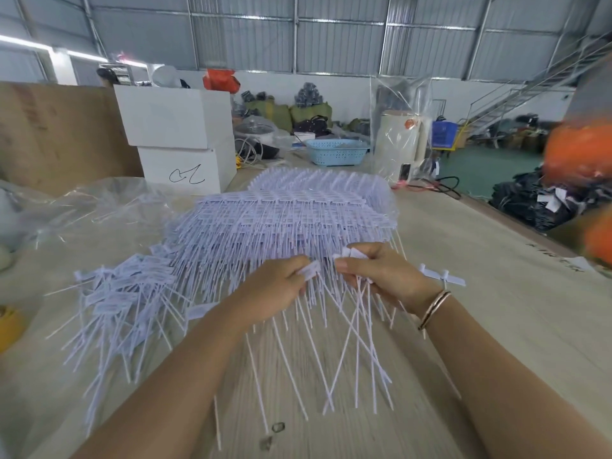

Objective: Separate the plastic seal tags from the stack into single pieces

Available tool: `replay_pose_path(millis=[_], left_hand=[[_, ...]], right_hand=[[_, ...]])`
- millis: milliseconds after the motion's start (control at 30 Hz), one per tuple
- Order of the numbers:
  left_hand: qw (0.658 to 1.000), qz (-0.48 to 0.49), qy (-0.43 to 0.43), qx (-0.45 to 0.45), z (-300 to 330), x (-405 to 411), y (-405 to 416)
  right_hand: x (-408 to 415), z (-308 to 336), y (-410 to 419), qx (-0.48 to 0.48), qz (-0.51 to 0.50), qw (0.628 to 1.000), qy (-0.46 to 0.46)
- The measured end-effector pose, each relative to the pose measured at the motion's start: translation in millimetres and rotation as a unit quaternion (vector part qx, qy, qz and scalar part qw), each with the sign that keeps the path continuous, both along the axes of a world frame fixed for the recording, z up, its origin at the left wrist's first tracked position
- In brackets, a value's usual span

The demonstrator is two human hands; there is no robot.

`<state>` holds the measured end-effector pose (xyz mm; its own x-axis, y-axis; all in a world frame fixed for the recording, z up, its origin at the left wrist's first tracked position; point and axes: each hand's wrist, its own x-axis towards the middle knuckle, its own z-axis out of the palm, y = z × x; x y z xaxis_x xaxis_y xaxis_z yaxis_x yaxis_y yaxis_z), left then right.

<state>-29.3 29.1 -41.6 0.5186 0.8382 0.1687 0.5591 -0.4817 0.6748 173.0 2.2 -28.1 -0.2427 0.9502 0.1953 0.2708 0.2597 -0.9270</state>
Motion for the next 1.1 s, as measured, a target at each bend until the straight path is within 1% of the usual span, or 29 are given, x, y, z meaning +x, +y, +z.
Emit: replay_pose_path(millis=[33,67,133,200,300,400,533,567,600,700,767,867,967,1100], left_hand=[[0.999,-0.004,0.036,0.013,-2,0,0],[0.998,-0.014,0.053,0.014,-2,1,-1],[0.998,-0.039,0.056,0.01,-1,4,-6],[0.998,-0.047,0.047,0.015,-3,8,-6],[0.999,-0.034,0.028,0.02,-8,13,-5],[0.999,-0.03,-0.013,0.029,-10,9,-2],[0.997,-0.025,-0.045,0.052,-11,10,-1],[0.997,-0.018,-0.048,0.059,-10,10,-1],[0.996,-0.011,-0.046,0.07,-10,9,-1],[0.993,0.028,0.022,0.112,-7,2,3],[0.993,0.036,0.04,0.107,-9,-1,4],[0.996,0.022,0.02,0.079,-11,-1,2],[0.998,0.008,0.006,0.064,-12,1,-1],[0.997,-0.004,-0.074,-0.006,-5,0,-3]], right_hand=[[0,0,-1,-0.003,0.003,1.0,-0.028],[-2,-1,-1,-0.004,0.004,0.998,-0.055],[-7,-4,1,0.004,0.004,0.995,-0.102],[-13,-6,4,0.018,-0.014,0.992,-0.127],[-17,-7,7,0.031,-0.04,0.989,-0.138],[-18,-7,9,0.038,-0.044,0.987,-0.149],[-17,-6,10,0.053,-0.058,0.972,-0.223],[-17,-6,9,0.054,-0.053,0.971,-0.229],[-15,-7,8,0.055,-0.049,0.973,-0.219],[-12,-6,6,0.054,-0.043,0.983,-0.168],[-12,-5,4,0.041,-0.027,0.985,-0.166],[-14,-6,2,0.0,0.011,0.992,-0.128],[-12,-4,1,-0.032,0.009,0.991,-0.133],[-12,-2,1,-0.027,0.0,0.991,-0.128]])
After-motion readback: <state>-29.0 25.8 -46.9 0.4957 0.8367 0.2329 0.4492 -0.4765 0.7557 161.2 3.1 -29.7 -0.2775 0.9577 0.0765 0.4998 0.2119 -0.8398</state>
